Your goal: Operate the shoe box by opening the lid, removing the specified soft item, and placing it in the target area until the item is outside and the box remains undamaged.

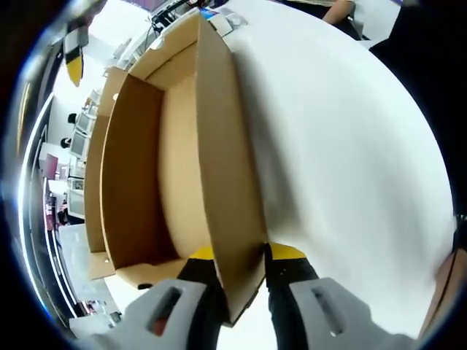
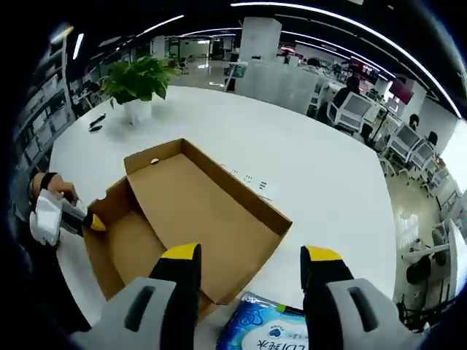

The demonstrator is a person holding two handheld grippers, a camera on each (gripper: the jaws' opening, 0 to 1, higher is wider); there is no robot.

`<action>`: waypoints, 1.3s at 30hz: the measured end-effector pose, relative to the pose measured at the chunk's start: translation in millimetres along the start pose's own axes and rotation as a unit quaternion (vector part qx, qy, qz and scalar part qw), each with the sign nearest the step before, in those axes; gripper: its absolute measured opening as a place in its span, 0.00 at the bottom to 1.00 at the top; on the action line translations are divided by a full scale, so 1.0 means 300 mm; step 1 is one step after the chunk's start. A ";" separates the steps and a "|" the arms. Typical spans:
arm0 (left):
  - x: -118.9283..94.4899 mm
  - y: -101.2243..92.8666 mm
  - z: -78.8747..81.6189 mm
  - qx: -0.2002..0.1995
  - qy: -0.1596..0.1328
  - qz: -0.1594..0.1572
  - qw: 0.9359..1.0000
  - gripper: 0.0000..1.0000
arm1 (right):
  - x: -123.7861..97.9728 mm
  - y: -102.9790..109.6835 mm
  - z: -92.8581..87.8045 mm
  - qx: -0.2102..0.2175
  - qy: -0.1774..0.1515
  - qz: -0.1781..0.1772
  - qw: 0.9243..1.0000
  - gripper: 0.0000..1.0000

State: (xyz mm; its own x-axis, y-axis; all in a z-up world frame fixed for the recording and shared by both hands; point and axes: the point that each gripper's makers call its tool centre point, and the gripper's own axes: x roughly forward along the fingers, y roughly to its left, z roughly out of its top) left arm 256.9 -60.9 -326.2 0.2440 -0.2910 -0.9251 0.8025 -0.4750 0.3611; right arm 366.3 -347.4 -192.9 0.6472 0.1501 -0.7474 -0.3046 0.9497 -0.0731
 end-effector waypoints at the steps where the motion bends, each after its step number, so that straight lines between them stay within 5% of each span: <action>1: 0.000 0.000 0.000 0.000 0.000 0.000 1.000 0.19 | 0.007 -0.007 0.000 0.008 0.002 -0.001 1.000 0.59; 12: 0.000 0.003 0.001 0.000 -0.004 0.000 1.000 0.19 | 0.168 -0.127 -0.008 0.084 0.050 -0.020 0.995 0.60; 20: 0.000 0.007 -0.001 0.001 -0.003 -0.001 1.000 0.19 | 0.245 -0.167 -0.025 0.099 0.087 -0.035 0.991 0.58; 30: -0.001 0.011 -0.003 0.003 -0.005 -0.001 1.000 0.19 | 0.286 -0.195 -0.039 0.088 0.115 -0.061 0.988 0.44; 39: -0.002 0.011 0.000 0.006 -0.008 -0.002 1.000 0.19 | 0.299 -0.197 -0.045 0.105 0.125 -0.060 0.985 0.21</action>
State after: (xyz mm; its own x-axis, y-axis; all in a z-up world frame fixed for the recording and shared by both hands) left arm 259.4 -62.2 -324.5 0.2313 -0.3027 -0.9246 0.7972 -0.4857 0.3584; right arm 432.8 -393.9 -264.6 0.4695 -0.0143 -0.8828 -0.0674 0.9964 -0.0520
